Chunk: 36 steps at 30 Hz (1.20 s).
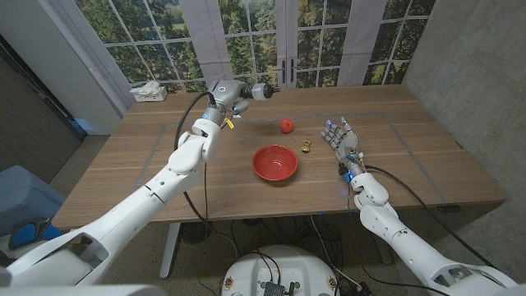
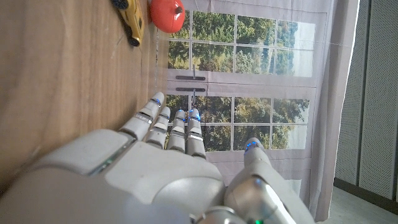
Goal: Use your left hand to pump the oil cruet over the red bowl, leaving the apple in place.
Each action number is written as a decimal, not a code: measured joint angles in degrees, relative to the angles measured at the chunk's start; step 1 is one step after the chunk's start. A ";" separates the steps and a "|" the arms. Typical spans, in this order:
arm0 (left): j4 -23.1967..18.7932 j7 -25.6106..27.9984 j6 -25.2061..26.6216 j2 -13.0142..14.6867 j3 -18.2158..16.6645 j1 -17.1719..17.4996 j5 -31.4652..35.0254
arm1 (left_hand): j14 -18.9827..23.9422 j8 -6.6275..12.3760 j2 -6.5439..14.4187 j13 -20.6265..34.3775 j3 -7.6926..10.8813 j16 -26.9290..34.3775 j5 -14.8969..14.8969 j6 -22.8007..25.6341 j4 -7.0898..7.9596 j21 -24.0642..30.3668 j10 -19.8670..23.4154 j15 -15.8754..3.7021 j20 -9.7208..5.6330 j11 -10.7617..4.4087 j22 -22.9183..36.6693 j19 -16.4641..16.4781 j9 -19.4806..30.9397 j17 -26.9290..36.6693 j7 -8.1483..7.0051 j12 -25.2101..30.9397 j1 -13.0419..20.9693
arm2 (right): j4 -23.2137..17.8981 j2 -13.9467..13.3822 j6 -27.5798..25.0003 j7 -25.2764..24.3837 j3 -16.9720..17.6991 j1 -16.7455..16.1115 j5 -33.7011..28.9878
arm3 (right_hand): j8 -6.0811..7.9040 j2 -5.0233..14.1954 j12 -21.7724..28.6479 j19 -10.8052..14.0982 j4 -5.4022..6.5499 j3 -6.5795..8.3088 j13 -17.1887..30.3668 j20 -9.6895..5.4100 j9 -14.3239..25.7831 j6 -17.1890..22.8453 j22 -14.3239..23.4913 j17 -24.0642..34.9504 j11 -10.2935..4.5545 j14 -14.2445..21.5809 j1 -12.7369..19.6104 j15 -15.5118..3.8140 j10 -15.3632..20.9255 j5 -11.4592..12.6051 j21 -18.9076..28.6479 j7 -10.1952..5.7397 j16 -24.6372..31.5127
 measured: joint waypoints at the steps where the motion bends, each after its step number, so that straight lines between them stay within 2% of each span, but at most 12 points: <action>1: 0.02 0.00 0.00 -0.01 -0.02 0.00 0.00 | 0.00 -0.17 0.00 -0.01 0.00 0.00 -0.02 0.00 0.00 0.00 0.00 0.00 -0.01 0.00 -0.14 0.01 0.00 -0.08 0.00 -0.01 0.00 | 0.00 0.00 -0.03 -0.12 0.00 0.00 -0.11 | 0.00 0.00 0.00 0.00 0.00 0.00 0.00 0.00 0.00 0.00 0.00 0.00 0.00 0.00 0.00 0.00 0.00 0.00 0.00 0.00 0.00; 2: 0.03 0.54 0.03 -0.01 -0.08 0.00 -1.91 | 0.00 -0.18 0.00 -0.01 0.00 0.00 -0.32 0.00 0.00 0.00 0.00 0.00 -0.01 0.00 -0.24 0.01 0.00 -0.09 0.00 -0.02 0.00 | -0.38 -0.21 -0.06 -0.33 0.00 -0.04 -0.32 | 0.00 -0.01 0.00 0.00 0.00 0.00 0.00 0.00 0.00 0.00 0.00 0.00 0.00 0.00 0.01 0.00 0.00 0.00 0.00 0.00 0.00; 19: -1.66 0.54 0.03 1.16 -1.79 2.26 -1.91 | 0.50 -0.65 -0.10 -0.02 0.00 0.00 -0.87 -0.04 0.00 0.00 0.41 -0.11 -0.12 0.20 -0.26 0.32 -0.01 -0.63 0.08 -0.89 0.10 | -0.38 -0.21 -1.20 -3.02 0.00 -0.04 -3.75 | 0.00 -0.30 0.00 0.00 0.01 0.00 0.00 0.00 0.00 0.31 0.00 0.01 0.00 0.00 0.30 -0.01 0.00 0.00 0.01 -0.31 0.00; 20: -1.72 7.03 1.64 1.23 -1.89 2.38 -22.84 | 0.50 -0.65 -0.10 -0.02 0.00 0.00 -0.88 -0.12 0.00 0.00 0.41 -0.11 -0.12 0.20 -0.26 0.32 -0.01 -0.63 0.16 -0.90 0.10 | -6.39 -4.14 -1.36 -3.10 -0.42 0.33 -3.93 | 0.00 -0.30 0.00 0.00 0.01 0.00 0.00 0.00 0.00 0.31 0.00 0.01 0.00 0.01 0.30 -0.01 0.00 0.00 0.01 -0.31 0.00; 27: -2.11 7.03 1.64 2.12 -3.37 4.09 -22.84 | 0.50 -0.85 -0.08 -0.05 0.01 0.00 -0.92 -0.22 -0.01 -0.01 0.53 -0.11 -0.12 0.09 -0.25 0.31 -0.01 -0.62 0.26 -1.29 0.08 | -6.39 -4.14 -1.86 -3.46 -0.42 0.33 -4.84 | 0.00 -0.30 0.00 0.00 0.01 0.00 0.00 0.00 0.00 0.31 0.00 0.01 0.00 0.01 0.30 -0.01 0.00 0.00 -0.22 -0.31 0.00; 28: -2.11 9.96 -1.92 2.22 -3.66 4.41 -30.50 | 0.50 -0.94 -0.08 -0.05 0.01 0.00 -0.93 -0.22 -0.01 -0.01 0.53 -0.11 -0.12 0.08 -0.25 0.31 -0.01 -0.62 0.26 -1.35 0.08 | -8.18 -5.33 -1.92 -3.50 -0.78 0.70 -5.02 | 0.00 -0.30 0.00 0.00 0.01 0.00 0.00 0.00 0.00 0.31 0.00 0.01 0.00 0.01 0.30 -0.01 0.00 0.00 -0.22 -0.31 0.00; 36: -1.43 12.39 -6.99 2.41 -5.75 6.75 -38.41 | 0.50 -1.21 -0.06 -0.03 0.01 0.00 -0.93 -0.67 -0.01 -0.23 0.53 -0.11 -0.12 0.08 -1.02 0.31 -0.01 -1.14 0.71 -1.78 0.06 | -9.90 -6.28 -2.15 -3.80 -0.93 0.73 -5.76 | 0.00 -0.30 0.00 0.00 0.01 0.00 0.00 0.00 0.00 0.30 0.00 0.02 0.00 0.01 0.30 -0.01 0.00 0.00 -0.22 -0.31 0.00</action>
